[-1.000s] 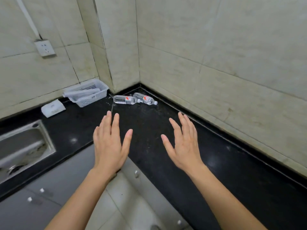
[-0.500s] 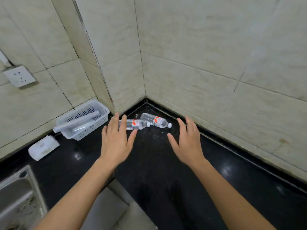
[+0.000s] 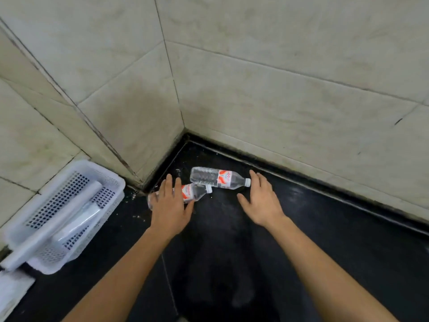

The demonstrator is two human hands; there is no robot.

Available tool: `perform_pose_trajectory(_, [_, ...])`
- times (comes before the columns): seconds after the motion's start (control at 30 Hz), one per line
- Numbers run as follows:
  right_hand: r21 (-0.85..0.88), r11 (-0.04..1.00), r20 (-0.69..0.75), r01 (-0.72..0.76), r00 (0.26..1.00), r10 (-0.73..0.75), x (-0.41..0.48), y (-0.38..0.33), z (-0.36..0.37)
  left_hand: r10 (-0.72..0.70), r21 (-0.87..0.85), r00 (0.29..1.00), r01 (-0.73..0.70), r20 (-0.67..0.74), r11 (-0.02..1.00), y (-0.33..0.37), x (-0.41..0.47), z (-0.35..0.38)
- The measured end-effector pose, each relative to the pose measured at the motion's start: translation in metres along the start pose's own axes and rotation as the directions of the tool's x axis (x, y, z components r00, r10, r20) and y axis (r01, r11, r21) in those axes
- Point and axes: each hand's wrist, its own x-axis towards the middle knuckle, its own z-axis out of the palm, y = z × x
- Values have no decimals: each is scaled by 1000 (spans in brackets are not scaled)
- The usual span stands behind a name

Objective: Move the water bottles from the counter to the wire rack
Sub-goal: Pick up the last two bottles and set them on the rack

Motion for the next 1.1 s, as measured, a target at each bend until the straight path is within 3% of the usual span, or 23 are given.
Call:
perform_pose_trajectory(0.27, [-56, 988, 137, -142, 979, 148, 83, -23, 72, 145, 37, 962, -158, 230, 987, -47, 79, 87])
perform_pose_trajectory(0.5, [-252, 956, 127, -152, 974, 188, 108, -18, 104, 188, 43, 951, -205, 245, 978, -53, 90, 114])
perform_pose_trajectory(0.63, [-383, 903, 35, -195, 974, 225, 99, -19, 109, 184, 48, 949, -202, 256, 978, -53, 95, 116])
perform_pose_trajectory(0.73, [-268, 924, 53, -272, 954, 296, 82, -19, 113, 166, 58, 949, -188, 267, 980, -52, 96, 109])
perform_pose_trajectory(0.9, [119, 888, 188, -445, 888, 420, 40, -1, 104, 90, 37, 915, -113, 394, 993, -35, 96, 94])
perform_pose_trajectory(1.0, [240, 854, 198, -461, 885, 422, -4, 29, 89, 77, 37, 907, -101, 415, 994, -18, 71, 95])
perform_pose_trajectory(1.1, [372, 812, 204, -450, 893, 401, -53, 63, 64, 155, 53, 917, -187, 367, 981, 4, 36, 106])
